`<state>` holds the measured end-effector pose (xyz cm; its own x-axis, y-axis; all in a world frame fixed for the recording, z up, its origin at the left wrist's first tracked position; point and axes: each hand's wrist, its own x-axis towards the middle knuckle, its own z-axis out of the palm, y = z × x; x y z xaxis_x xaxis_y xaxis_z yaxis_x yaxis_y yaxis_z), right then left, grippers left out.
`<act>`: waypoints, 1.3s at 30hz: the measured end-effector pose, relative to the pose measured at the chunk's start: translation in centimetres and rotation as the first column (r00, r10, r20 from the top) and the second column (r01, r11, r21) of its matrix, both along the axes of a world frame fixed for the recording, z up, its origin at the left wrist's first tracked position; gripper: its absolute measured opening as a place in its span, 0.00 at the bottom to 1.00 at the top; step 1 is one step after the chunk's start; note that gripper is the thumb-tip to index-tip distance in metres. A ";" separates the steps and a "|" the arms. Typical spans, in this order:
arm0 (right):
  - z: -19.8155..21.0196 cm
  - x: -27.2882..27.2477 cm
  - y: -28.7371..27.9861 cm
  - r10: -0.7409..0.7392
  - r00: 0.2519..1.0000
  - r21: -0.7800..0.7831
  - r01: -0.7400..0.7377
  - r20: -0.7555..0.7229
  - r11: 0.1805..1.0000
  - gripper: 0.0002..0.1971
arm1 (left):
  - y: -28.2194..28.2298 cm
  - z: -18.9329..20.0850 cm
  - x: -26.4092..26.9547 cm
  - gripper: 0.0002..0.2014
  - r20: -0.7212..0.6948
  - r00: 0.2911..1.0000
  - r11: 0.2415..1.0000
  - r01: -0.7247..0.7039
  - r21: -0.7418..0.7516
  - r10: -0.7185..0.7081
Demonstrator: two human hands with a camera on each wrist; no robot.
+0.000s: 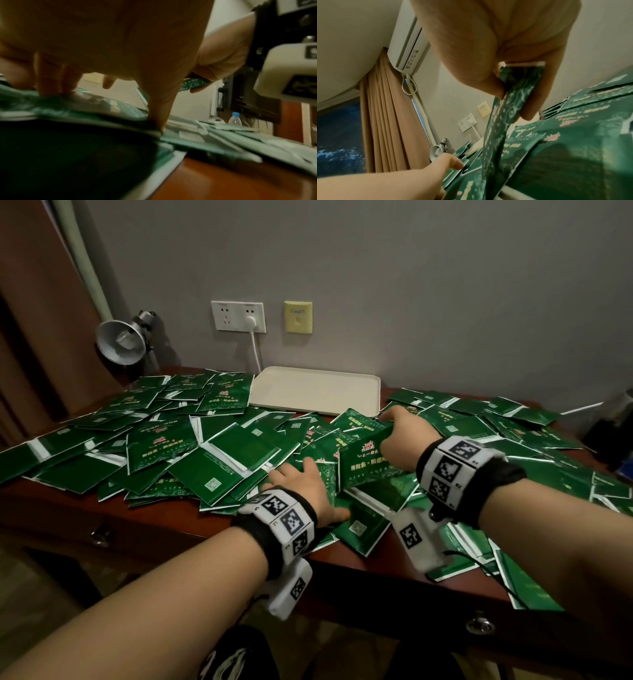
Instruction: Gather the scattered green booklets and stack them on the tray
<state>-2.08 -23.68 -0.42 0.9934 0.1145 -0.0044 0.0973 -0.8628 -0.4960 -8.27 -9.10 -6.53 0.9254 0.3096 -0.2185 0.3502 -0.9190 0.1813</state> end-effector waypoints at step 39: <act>-2.0 30.3 12.7 0.218 0.976 -0.655 -0.182 -0.028 0.733 0.23 | 18.3 1.7 37.1 0.29 -0.107 0.828 0.745 0.545 0.384 -0.550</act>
